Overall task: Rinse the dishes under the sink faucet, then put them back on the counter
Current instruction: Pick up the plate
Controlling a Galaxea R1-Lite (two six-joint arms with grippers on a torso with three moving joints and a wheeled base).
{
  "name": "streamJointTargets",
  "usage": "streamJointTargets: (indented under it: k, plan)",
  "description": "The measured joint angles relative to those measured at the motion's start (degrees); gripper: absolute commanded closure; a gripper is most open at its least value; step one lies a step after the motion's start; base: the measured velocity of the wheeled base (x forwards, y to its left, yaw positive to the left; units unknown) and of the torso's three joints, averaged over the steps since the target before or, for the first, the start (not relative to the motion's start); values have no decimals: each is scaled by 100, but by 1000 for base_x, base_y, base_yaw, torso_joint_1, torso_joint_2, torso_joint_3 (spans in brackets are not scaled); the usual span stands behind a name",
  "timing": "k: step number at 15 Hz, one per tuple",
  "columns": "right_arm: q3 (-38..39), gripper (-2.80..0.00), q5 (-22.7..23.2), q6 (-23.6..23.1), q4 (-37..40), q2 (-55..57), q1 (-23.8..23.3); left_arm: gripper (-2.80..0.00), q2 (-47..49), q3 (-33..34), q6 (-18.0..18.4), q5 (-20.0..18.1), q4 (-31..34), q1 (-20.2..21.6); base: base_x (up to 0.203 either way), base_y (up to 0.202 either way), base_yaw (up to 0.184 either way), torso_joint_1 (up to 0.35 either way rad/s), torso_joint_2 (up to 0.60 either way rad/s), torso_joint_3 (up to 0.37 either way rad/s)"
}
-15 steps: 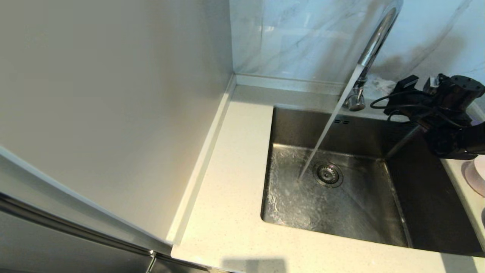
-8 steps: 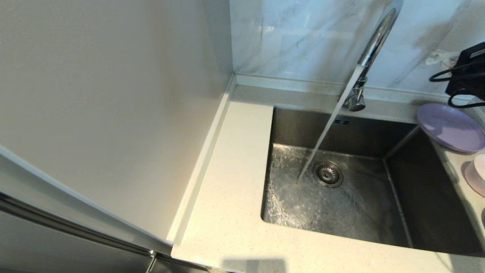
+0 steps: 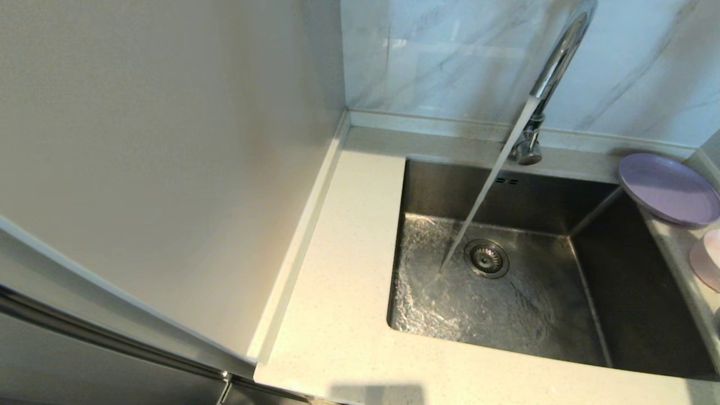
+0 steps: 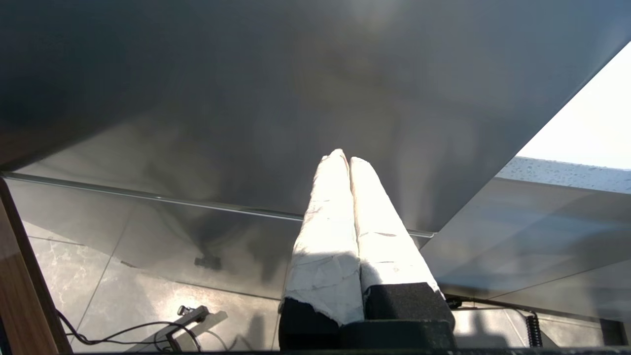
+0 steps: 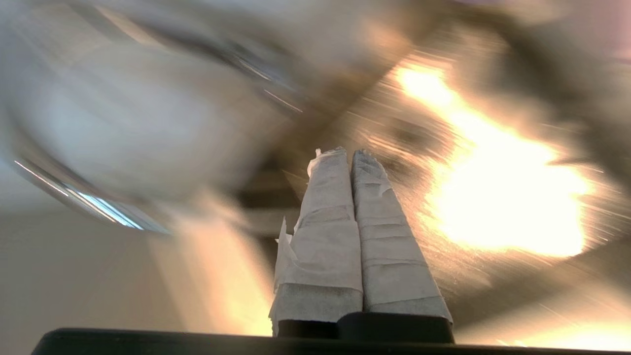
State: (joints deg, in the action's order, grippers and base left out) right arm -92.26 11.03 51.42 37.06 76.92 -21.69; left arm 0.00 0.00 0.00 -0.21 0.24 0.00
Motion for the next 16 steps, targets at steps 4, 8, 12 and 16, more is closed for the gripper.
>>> streamJointTargets:
  k: [4,8,12,16]
  plan:
    - [737,0,-460,-2806,1434,-1097,-6,0,0,0,0,0,1,0,0,0,0,0,0,0]
    - [2543,0,-451,-4361,-759,-1347,-5,0,0,0,0,0,2,-2,0,0,0,0,0,0]
    - [3145,0,-208,-5422,-1501,-1260,82,0,0,0,0,2,2,0,0,0,0,0,0,0]
    - [2421,0,236,-6468,-352,-1186,149,0,0,0,0,3,0,0,0,0,0,0,0,0]
